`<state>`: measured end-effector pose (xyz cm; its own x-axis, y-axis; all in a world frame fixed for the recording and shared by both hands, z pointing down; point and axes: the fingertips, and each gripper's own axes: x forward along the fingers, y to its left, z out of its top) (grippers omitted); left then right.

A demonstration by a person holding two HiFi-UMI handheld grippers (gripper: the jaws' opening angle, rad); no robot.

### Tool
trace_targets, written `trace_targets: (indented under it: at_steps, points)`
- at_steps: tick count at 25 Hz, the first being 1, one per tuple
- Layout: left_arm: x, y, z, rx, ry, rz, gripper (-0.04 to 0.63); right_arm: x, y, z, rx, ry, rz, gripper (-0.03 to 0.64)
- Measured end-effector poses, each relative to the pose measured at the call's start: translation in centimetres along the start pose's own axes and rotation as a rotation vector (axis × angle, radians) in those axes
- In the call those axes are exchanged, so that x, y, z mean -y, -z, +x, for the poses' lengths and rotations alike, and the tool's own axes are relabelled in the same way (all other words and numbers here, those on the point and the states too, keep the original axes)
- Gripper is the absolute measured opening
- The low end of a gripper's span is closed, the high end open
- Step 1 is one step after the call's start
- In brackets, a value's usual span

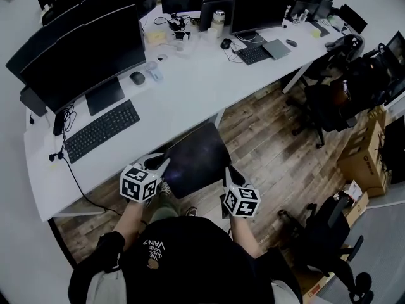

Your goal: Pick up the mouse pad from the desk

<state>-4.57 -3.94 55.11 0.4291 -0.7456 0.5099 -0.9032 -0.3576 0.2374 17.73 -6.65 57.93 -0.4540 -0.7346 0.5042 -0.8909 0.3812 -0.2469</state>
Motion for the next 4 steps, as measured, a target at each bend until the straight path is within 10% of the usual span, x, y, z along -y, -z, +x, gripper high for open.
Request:
trace_targets:
  at_steps: [4]
  points:
    - [-0.02,-0.1,0.47,-0.006,0.005,0.0,0.052,0.33,-0.08,0.2,-0.003,0.006,0.004,0.037]
